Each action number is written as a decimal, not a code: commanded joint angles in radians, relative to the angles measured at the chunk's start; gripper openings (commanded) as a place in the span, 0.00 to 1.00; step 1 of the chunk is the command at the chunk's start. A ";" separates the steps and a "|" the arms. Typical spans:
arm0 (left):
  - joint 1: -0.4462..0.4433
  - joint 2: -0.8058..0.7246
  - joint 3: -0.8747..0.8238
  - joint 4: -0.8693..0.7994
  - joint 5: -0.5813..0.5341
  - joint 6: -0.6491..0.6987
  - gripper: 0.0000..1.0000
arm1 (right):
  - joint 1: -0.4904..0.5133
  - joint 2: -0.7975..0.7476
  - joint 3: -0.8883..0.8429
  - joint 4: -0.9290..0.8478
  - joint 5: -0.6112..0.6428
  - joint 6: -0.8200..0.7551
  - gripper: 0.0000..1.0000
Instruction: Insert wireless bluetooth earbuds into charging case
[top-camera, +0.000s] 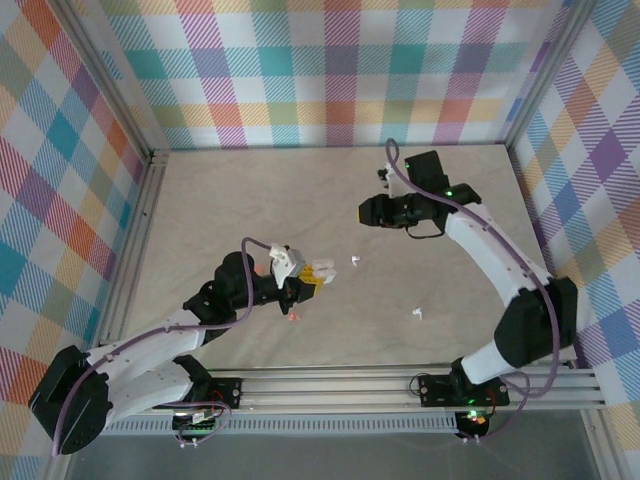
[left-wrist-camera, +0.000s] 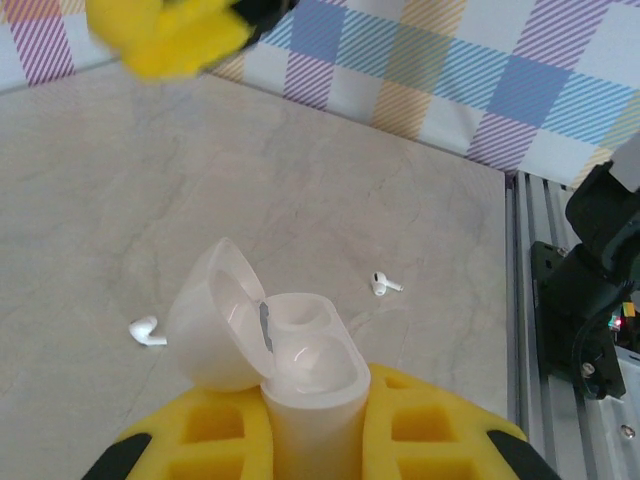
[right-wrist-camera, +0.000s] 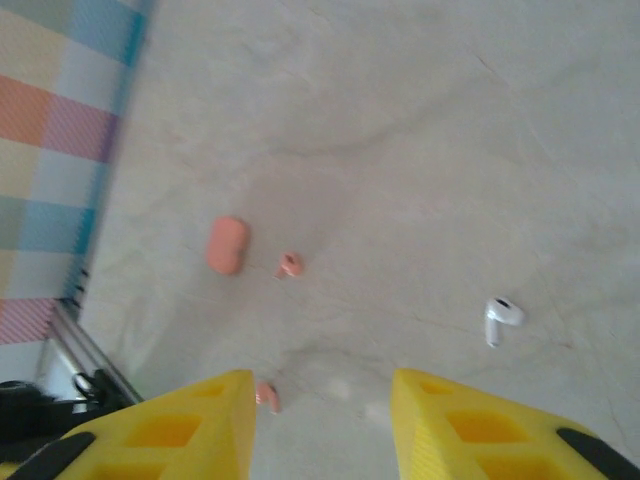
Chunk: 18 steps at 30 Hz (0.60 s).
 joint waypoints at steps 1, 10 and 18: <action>0.007 -0.026 0.008 0.018 0.047 0.087 0.00 | 0.007 0.092 0.061 -0.118 0.059 -0.008 0.36; 0.007 -0.064 0.036 -0.076 0.047 0.130 0.00 | 0.089 0.297 0.138 -0.204 0.209 0.009 0.36; 0.007 -0.158 -0.001 -0.174 0.033 0.159 0.00 | 0.118 0.411 0.170 -0.191 0.257 0.051 0.48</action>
